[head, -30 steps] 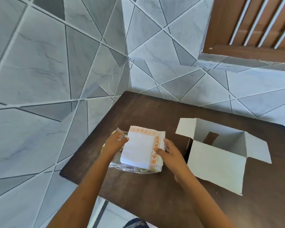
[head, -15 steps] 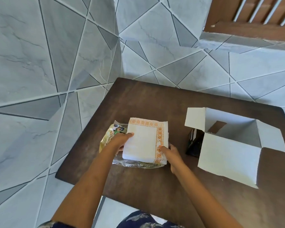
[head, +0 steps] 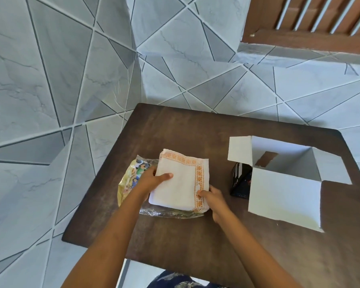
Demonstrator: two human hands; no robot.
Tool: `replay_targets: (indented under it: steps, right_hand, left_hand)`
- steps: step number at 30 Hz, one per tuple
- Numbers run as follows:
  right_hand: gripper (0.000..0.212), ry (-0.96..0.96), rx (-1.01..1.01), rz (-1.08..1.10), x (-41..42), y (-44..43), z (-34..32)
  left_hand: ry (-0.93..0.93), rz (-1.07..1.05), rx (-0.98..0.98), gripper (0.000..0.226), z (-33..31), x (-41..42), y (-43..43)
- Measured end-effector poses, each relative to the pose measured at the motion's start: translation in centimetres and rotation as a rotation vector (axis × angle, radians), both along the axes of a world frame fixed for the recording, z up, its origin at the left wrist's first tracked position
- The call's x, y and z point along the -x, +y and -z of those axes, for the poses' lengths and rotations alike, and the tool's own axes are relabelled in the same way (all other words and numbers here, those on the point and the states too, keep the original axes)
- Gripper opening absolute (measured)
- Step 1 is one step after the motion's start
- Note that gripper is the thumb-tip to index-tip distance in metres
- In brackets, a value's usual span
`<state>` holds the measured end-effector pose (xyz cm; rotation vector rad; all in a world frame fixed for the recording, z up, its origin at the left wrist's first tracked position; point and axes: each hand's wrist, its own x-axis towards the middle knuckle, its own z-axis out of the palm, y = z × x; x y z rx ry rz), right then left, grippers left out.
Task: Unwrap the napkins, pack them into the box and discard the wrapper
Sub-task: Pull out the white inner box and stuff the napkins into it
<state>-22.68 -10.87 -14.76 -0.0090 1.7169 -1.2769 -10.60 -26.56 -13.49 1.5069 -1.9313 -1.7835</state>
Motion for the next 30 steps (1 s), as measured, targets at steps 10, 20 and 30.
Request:
replay_targets:
  steps: [10, 20, 30]
  right_hand:
    - [0.036, 0.003, 0.011, 0.02, -0.4, 0.4, -0.4]
    - [0.051, 0.007, 0.163, 0.074, -1.0, 0.5, -2.1]
    - [0.089, -0.14, 0.663, -0.187, 0.0, -1.5, -8.2]
  left_hand:
    - [0.11, 0.076, 0.075, 0.046, -0.9, -0.1, 1.7]
    - [0.293, 0.016, 0.008, 0.047, -5.0, -1.3, 1.1]
    - [0.651, 0.137, -0.073, 0.09, -14.2, -2.6, -0.8]
